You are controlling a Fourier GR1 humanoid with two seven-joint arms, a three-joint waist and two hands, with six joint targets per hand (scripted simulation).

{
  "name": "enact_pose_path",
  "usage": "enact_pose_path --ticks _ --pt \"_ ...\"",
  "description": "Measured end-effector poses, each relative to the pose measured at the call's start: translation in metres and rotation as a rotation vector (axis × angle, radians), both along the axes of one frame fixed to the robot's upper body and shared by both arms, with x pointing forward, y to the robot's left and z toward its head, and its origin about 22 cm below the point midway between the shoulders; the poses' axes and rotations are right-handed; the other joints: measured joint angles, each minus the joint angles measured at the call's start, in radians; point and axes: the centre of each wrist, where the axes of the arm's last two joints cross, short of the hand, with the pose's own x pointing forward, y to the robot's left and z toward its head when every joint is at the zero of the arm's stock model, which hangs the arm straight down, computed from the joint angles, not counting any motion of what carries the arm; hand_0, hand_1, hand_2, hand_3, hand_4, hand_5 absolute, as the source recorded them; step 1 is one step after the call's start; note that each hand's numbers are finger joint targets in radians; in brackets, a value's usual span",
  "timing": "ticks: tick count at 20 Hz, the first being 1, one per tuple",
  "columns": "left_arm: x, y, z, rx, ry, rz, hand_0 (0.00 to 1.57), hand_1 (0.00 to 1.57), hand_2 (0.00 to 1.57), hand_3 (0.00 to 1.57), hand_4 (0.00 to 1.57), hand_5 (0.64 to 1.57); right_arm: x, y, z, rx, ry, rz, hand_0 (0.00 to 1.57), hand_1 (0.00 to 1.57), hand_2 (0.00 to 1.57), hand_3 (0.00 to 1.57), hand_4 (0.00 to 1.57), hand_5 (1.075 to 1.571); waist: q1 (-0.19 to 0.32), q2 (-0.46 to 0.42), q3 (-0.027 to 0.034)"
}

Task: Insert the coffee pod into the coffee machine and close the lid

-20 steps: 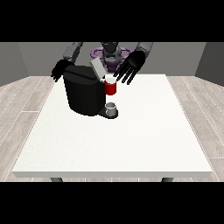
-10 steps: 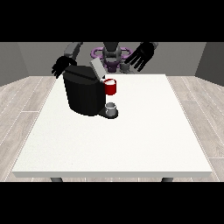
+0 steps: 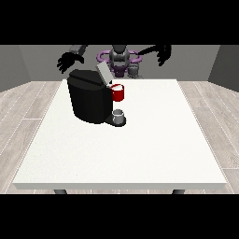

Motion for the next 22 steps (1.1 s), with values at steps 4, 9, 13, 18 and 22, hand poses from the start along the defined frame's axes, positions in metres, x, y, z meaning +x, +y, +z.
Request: enact_pose_path --ticks 4,9,13,18,22 --pt "-0.021 -0.002 -0.036 -0.111 0.065 0.028 0.00 0.00 0.00 0.00 0.00 1.571 0.002 -0.007 0.012 -0.021 -0.016 0.058 0.00 0.00 0.00 0.00 0.29 1.571 0.032 -0.051 0.0002" --pt "-0.042 0.011 -0.063 -0.186 0.128 0.093 0.00 0.00 0.00 0.00 0.00 1.571 0.011 0.003 0.042 -0.027 -0.056 0.180 0.00 0.00 0.00 0.00 0.04 1.571 0.033 -0.095 0.0001" --pt "-0.053 0.017 -0.071 -0.252 0.149 0.071 0.00 0.00 0.00 0.00 0.14 1.571 0.024 0.001 0.064 -0.041 -0.091 0.212 0.00 0.00 0.00 0.00 0.00 1.571 0.085 -0.100 0.0002" --pt "-0.064 0.007 -0.076 -0.300 0.142 0.065 0.00 0.00 0.00 0.00 0.09 1.571 0.035 0.016 0.080 -0.073 -0.121 0.286 0.00 0.00 0.00 0.00 0.14 1.571 0.126 -0.078 0.0006" --pt "-0.072 0.004 -0.074 -0.324 0.114 0.060 0.00 0.00 0.00 0.00 0.10 1.571 0.043 0.017 0.090 -0.108 -0.152 0.330 0.00 0.00 0.00 0.00 0.16 1.571 0.145 -0.041 0.0008"
